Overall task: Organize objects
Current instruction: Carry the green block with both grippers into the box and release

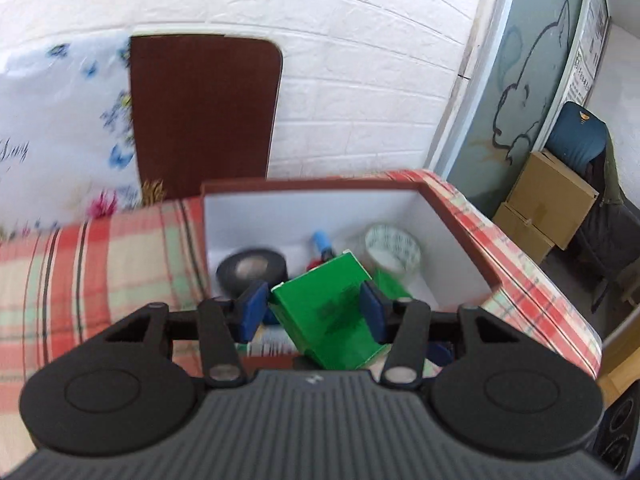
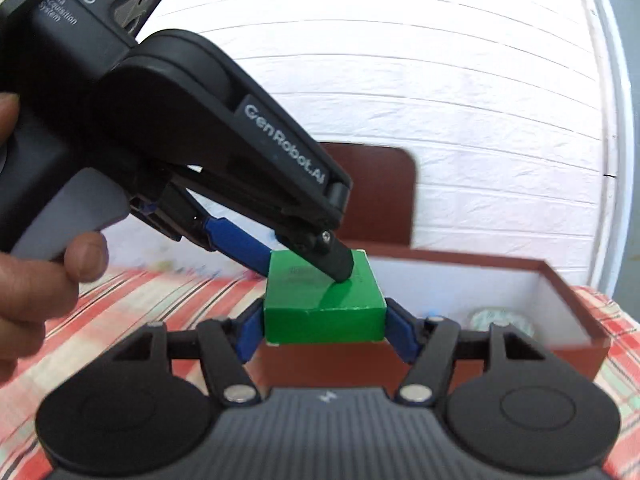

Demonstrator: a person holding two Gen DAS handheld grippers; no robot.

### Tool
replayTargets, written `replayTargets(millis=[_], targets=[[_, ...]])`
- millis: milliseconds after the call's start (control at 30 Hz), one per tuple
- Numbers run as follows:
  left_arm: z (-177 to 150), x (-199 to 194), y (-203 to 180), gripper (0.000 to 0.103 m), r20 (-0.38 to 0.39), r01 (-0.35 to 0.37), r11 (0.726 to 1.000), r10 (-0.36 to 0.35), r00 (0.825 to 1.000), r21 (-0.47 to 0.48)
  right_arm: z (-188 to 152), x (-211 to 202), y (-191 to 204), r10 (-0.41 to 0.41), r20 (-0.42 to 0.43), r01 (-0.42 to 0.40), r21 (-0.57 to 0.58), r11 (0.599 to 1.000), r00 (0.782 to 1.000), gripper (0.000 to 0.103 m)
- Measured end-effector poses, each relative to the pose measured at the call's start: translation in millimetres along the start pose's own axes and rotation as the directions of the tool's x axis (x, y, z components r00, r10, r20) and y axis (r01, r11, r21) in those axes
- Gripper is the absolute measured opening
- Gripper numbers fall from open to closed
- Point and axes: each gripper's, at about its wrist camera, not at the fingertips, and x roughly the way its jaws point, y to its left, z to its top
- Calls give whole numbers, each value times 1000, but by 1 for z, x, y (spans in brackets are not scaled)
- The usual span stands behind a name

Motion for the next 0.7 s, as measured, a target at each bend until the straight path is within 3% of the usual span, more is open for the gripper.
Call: replayTargets(millis=[133,200,233,300,400,533,700], targets=[[18,45,-2,53,-24,-5,1000,5,1000,-11,12,48,-33,-25,-66,30,80,996,998,63],[19,59,-4,55,-30,-45,999,45,999,2,12,69,-45,-29,-105,41,113,993,994,65],[18,63,-5,55,-33,-78,997,78,996,5,10,79,-49,-38,-130,53,120,991,991,74],[14,65,-2,55,-42,-104,995,104,994,-6,5,86,-56,-73,-149,94,137,986,986,75],[9,44,0,55,-3,-128,992,128,992,-1,1,69,-56,-73,-102,88,153,984,992,74],[-6,8,-5,58,50,-237,970,234,971,56,-6,28,-46,-103,-24,106,187,977,994,75],[-33,-28,-8,63,70,-311,945,305,950,103,-17,-14,-35,-138,-22,140,215,967,990,77]])
